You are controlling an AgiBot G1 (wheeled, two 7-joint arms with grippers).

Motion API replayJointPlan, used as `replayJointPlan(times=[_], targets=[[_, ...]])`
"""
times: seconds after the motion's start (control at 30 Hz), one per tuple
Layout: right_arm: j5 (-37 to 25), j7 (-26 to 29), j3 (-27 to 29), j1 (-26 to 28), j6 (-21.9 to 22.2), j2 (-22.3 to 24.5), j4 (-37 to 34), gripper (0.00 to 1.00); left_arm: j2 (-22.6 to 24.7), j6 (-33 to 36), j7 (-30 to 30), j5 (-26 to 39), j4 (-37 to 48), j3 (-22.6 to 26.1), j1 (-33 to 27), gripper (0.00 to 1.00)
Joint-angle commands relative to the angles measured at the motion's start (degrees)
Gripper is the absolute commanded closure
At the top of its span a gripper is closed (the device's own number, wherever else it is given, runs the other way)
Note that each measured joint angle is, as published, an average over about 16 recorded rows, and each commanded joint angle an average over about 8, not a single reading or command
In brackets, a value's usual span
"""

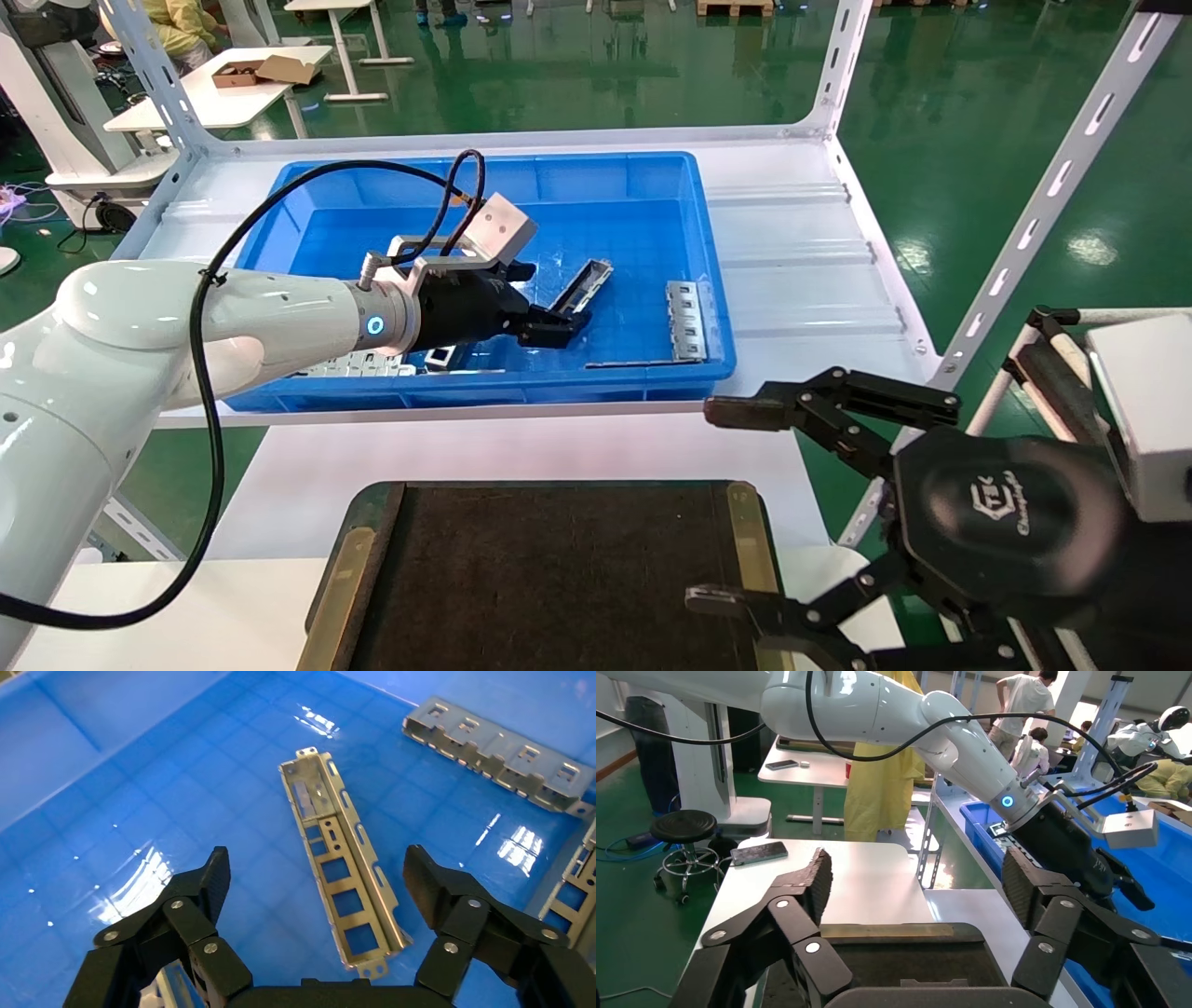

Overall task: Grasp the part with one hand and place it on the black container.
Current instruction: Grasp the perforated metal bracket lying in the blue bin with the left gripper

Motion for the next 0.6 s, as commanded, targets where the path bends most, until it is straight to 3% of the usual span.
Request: replayJointPlan(times=[0.03,0.6], targets=[[0.0,0.0,0.0,0.0,0.0,0.0,0.0,1.0,0.0,0.1,-0.1,-0.2,-0.1,0.5,0.2,1.0],[0.1,0.0,-0.1,0.0,0.0,0.0,0.0,1.0,-0.2,0.6,0.6,-2.6,0.8,2.6,0.3,1.0]])
